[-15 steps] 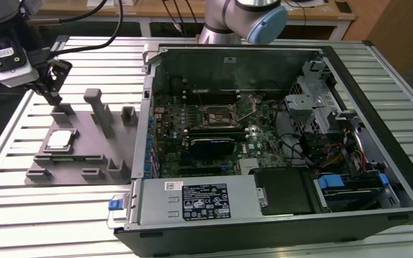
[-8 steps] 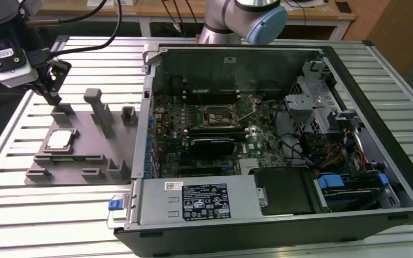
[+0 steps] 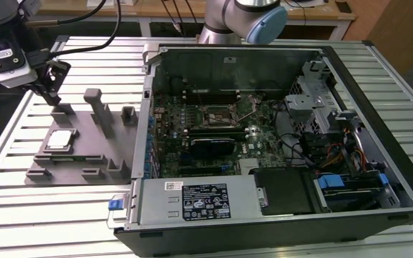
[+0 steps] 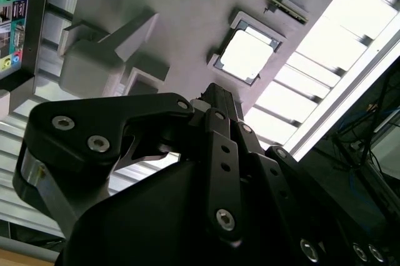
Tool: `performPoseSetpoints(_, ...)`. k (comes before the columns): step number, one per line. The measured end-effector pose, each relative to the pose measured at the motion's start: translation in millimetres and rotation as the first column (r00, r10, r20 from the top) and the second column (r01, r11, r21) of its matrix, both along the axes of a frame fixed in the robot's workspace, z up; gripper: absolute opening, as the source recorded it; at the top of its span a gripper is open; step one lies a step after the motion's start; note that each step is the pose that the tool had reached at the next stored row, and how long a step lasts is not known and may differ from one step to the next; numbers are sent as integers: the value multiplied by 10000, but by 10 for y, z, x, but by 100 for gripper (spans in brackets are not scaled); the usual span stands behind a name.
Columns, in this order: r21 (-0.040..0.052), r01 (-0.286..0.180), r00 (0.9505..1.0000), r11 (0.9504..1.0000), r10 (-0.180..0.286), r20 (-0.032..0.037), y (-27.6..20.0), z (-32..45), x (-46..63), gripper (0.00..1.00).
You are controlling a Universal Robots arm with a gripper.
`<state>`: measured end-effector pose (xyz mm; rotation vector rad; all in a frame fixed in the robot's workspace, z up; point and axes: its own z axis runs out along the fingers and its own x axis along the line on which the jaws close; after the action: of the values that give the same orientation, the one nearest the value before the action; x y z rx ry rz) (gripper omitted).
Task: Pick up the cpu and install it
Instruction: 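Pick up the cpu and move it towards the insertion slot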
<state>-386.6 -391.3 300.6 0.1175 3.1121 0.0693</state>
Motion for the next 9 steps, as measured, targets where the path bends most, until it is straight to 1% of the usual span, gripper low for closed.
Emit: performPoseSetpoints(9,0,0,10000,10000,0,-1,-1,-22,-38,11)
